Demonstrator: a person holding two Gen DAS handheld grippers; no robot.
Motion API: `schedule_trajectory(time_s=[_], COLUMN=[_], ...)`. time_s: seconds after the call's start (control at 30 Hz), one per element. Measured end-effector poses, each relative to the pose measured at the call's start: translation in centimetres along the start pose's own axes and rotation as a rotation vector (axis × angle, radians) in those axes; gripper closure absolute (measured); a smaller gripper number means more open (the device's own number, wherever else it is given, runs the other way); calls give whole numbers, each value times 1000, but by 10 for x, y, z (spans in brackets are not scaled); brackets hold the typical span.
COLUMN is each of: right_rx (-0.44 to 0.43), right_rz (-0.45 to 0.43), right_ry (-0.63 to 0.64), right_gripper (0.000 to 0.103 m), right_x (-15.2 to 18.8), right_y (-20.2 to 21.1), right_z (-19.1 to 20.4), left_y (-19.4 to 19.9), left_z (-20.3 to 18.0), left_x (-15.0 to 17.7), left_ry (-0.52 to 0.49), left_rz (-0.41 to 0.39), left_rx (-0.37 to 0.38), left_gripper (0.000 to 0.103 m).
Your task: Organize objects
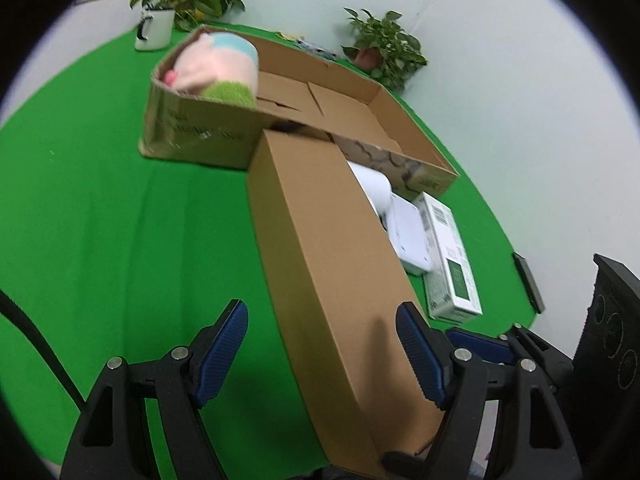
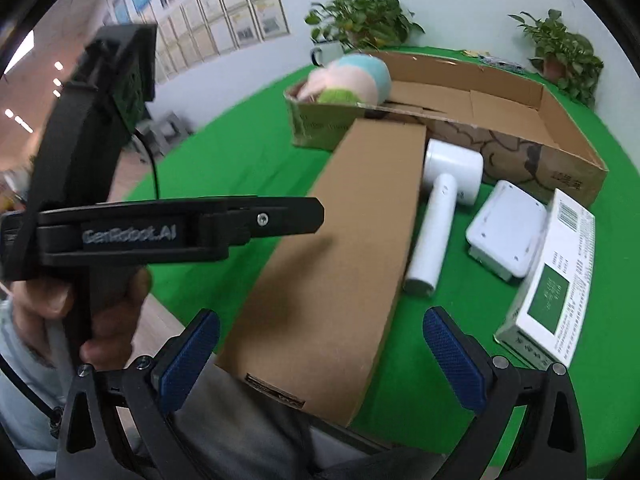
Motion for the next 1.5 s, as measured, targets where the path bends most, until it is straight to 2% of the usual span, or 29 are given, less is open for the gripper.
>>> schedule_trajectory(time_s=[0.07, 0.13, 0.2, 0.3, 0.47, 0.53, 0.67, 0.73, 0.8, 0.83, 0.9, 0.97, 1.03, 1.13, 1.2, 1.33, 1.43, 1.5], right_rx=[2, 25, 54, 54, -38, -83, -225, -265, -321, -347, -321, -316, -287, -231, -194, -67, -26, -29], right_rz=[17, 32, 25, 13, 4, -3, 4, 7, 28, 38, 49, 56, 58, 42, 28, -9, -33, -46], right_ry=[12, 42, 51, 59, -9, -53, -167, -197, -244, -275, -244, -253, -216, -146, -98, 4, 21, 19], right_gripper=[1, 10, 11, 12, 19, 20, 21, 21, 51, 51, 51, 41, 28, 19, 15, 11, 11, 12], right_x=[5, 8, 9, 9, 3, -1, -6, -6, -6, -6, -3, 0, 0, -2, -3, -9, -11, -12], right_y=[-3, -8, -11, -11, -16, -18, -21, -22, -23, -25, -30, -33, -34, -33, -29, -28, -30, -29], right_z=[7, 11, 10, 14, 25, 29, 36, 38, 37, 36, 35, 35, 37, 42, 47, 47, 44, 41], left_y=[-4, -6, -7, -3, 11, 18, 28, 28, 29, 28, 27, 28, 26, 21, 19, 15, 13, 12], left_z=[0, -4, -7, -7, 8, 19, 40, 47, 53, 52, 49, 44, 40, 35, 30, 21, 21, 20], left_x=[6, 11, 13, 16, 16, 15, 18, 20, 19, 19, 17, 14, 13, 15, 16, 19, 18, 18], left_ry=[1, 0, 0, -8, 24, 72, 160, 196, 191, 189, 176, 167, 158, 149, 143, 122, 123, 123], left_rz=[18, 24, 26, 20, 5, 3, -7, -1, -13, -10, -12, -11, -2, 3, 7, 12, 2, 6], left_rx=[5, 22, 34, 35, 1, 0, -15, -21, -61, -59, -57, -41, -30, -18, -7, 21, 24, 31], left_gripper=[37, 38, 38, 39, 39, 38, 25, 25, 23, 24, 29, 40, 42, 42, 42, 42, 41, 41])
Point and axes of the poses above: each gripper's, at about its wrist camera, not at the fingertips, and y roughly against the way its jaws point, z to its left, x to its underside, the point moved 10 cm from there along -y, roughly the way its jaws point, and after that the axes turned 8 degrees about -z, right-handed, at the moved point
